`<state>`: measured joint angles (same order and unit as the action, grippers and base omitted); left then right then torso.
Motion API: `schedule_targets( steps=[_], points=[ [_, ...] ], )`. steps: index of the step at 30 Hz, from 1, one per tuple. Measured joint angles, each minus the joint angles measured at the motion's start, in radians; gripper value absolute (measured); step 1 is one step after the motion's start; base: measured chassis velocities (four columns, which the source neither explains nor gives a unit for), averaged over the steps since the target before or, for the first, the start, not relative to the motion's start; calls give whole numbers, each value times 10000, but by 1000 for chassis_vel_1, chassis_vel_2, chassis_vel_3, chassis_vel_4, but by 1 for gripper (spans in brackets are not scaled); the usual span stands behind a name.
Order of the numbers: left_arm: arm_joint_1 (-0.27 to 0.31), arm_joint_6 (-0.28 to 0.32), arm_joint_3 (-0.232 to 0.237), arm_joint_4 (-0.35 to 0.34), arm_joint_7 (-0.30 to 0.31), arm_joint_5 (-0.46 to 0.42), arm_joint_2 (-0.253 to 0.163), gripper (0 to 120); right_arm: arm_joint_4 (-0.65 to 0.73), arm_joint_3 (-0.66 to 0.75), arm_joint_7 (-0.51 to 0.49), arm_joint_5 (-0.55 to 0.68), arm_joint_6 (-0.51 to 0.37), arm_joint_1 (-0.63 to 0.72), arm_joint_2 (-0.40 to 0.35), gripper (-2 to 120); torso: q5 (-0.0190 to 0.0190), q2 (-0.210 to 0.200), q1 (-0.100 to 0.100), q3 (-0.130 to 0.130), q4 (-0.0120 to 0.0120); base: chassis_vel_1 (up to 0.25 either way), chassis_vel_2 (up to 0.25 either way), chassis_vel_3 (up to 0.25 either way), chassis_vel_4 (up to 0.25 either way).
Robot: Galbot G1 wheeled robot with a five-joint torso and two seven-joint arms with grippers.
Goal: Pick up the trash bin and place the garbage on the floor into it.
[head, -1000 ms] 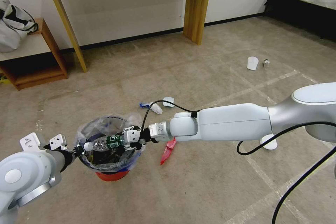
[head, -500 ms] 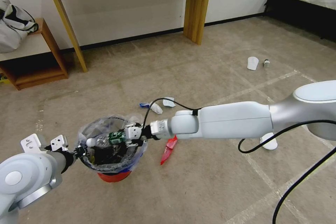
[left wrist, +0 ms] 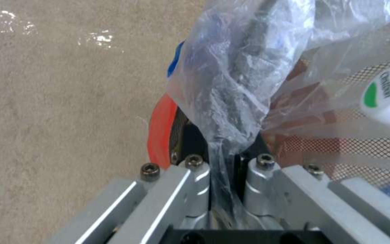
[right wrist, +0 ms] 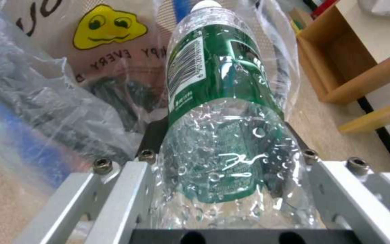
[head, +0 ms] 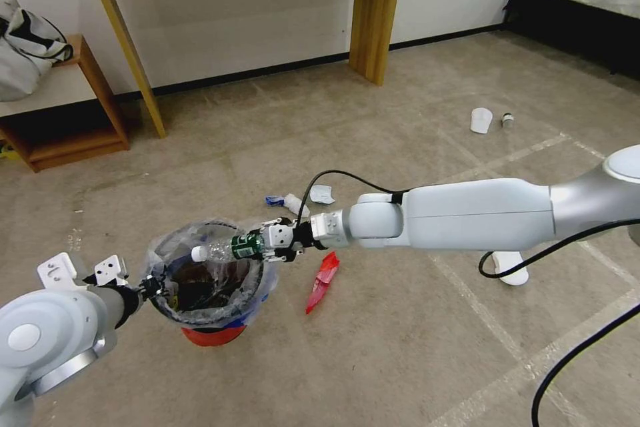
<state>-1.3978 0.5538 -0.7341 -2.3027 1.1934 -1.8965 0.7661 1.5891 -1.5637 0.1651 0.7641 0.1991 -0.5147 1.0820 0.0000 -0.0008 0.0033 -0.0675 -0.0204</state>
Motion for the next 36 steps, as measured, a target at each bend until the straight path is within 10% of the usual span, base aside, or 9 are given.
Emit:
schedule_targets(
  steps=[36],
  points=[
    [15, 185, 35, -66, -120, 302, -47, 4, -419, -1179, 130, 491, -321, -1418, 1846, 34, -1, -1, 0, 0, 1, 0, 0, 0, 0]
  ],
)
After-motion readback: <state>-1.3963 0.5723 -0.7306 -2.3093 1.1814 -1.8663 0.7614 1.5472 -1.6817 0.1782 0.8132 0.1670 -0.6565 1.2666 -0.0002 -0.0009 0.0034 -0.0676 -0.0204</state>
